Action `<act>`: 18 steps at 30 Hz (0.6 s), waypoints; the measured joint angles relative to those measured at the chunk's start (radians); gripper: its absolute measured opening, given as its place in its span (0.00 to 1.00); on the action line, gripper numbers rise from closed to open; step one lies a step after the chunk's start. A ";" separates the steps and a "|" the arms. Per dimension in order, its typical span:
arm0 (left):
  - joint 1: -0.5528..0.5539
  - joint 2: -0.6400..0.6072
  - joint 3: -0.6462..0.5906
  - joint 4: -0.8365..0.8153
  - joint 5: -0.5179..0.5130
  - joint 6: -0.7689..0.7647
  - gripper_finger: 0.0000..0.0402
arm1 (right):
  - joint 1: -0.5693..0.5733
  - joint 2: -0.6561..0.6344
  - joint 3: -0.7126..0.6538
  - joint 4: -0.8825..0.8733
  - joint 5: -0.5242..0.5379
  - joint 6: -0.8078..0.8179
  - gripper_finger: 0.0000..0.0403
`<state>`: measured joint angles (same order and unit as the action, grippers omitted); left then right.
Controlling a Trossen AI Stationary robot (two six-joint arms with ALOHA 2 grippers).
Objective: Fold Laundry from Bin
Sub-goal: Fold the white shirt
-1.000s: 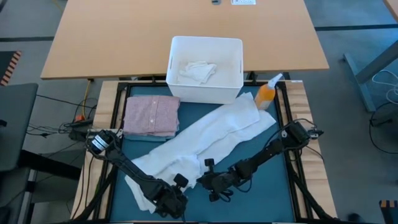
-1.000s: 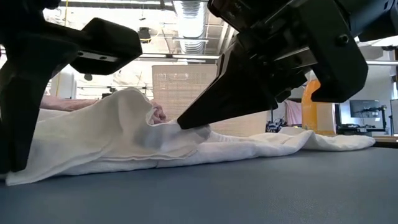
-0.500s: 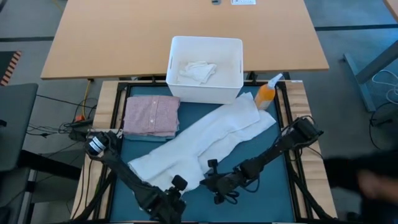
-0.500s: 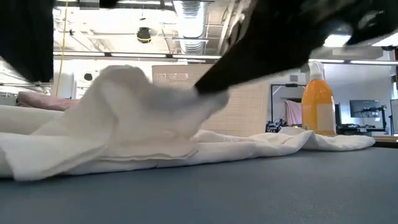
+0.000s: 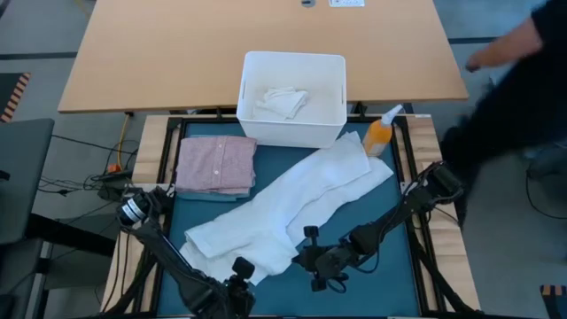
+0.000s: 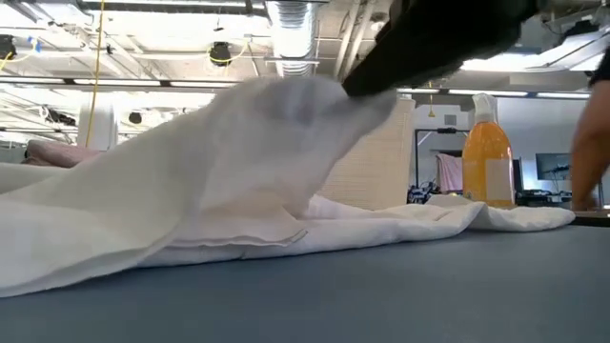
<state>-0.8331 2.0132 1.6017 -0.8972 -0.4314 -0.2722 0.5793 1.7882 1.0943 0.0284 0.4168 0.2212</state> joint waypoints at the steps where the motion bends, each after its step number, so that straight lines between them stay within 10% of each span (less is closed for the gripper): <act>1: 0.002 0.001 -0.029 0.036 0.009 0.007 0.00 | -0.001 0.000 0.000 -0.011 -0.001 0.008 0.05; 18: 0.095 0.001 -0.154 0.288 0.139 0.186 0.39 | -0.012 0.002 0.000 -0.024 -0.004 0.017 0.05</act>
<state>-0.7382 2.0140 1.4479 -0.6091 -0.2927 -0.0859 0.5677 1.7905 1.0943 0.0041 0.4130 0.2382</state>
